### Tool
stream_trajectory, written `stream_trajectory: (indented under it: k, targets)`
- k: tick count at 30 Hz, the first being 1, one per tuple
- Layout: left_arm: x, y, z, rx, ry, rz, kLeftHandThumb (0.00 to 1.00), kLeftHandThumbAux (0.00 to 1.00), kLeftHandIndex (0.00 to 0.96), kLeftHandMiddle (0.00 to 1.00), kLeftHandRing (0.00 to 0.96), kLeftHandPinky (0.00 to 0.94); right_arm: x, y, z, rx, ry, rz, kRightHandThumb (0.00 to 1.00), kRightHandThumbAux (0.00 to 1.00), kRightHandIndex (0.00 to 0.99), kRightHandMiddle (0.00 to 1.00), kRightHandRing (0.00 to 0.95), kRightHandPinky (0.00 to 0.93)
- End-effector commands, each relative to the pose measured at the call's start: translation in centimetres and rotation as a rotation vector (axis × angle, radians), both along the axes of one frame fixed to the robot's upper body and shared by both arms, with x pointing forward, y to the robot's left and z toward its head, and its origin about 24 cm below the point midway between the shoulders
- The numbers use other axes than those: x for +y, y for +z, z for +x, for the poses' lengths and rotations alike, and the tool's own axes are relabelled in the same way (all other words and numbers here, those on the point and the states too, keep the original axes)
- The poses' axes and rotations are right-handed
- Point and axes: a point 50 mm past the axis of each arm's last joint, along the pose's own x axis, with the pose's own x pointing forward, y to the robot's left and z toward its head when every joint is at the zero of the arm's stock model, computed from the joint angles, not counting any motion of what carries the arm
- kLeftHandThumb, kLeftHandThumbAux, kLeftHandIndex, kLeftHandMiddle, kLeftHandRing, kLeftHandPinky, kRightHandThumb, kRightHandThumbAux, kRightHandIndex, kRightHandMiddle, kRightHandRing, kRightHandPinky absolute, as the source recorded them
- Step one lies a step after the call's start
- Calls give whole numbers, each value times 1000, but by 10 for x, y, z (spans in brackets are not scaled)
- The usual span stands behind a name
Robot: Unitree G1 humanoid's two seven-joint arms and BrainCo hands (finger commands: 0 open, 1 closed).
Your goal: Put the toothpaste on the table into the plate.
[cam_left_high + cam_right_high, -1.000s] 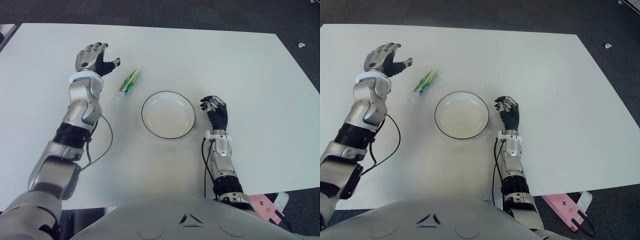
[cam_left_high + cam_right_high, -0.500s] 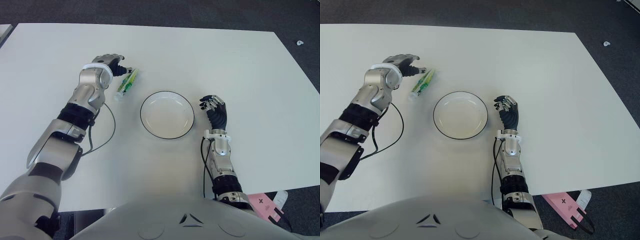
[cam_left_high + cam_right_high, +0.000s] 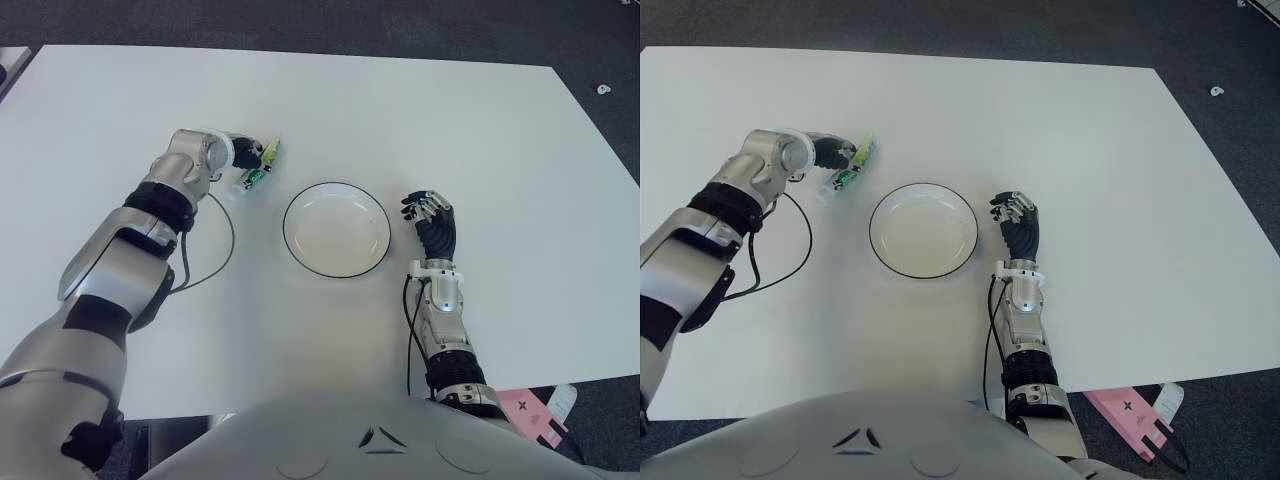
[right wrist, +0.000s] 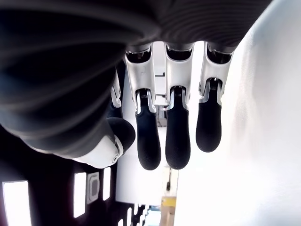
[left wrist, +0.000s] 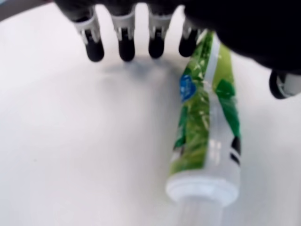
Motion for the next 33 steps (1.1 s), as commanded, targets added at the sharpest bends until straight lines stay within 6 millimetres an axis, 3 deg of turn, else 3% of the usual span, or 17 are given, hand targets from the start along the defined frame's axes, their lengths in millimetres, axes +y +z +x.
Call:
stream_trajectory:
  k: [1, 16, 25, 33]
  targets:
    - [-4, -20, -6, 141, -22, 4, 272, 249, 0, 0, 0, 12, -1, -27, -16, 135, -9, 14, 712, 726, 431, 509, 526, 533]
    - [-15, -47, -17, 276, -57, 16, 258, 279, 0, 0, 0, 4, -2, -28, -16, 132, -4, 25, 712, 726, 430, 503, 520, 526]
    - [-16, -65, -30, 325, -104, 52, 199, 282, 0, 0, 0, 28, -2, -28, -18, 138, -17, 20, 712, 727, 428, 488, 505, 501]
    - [-8, -95, -47, 352, -43, 90, 211, 262, 4, 0, 0, 29, -2, -27, -19, 144, -30, 17, 712, 727, 428, 487, 510, 508]
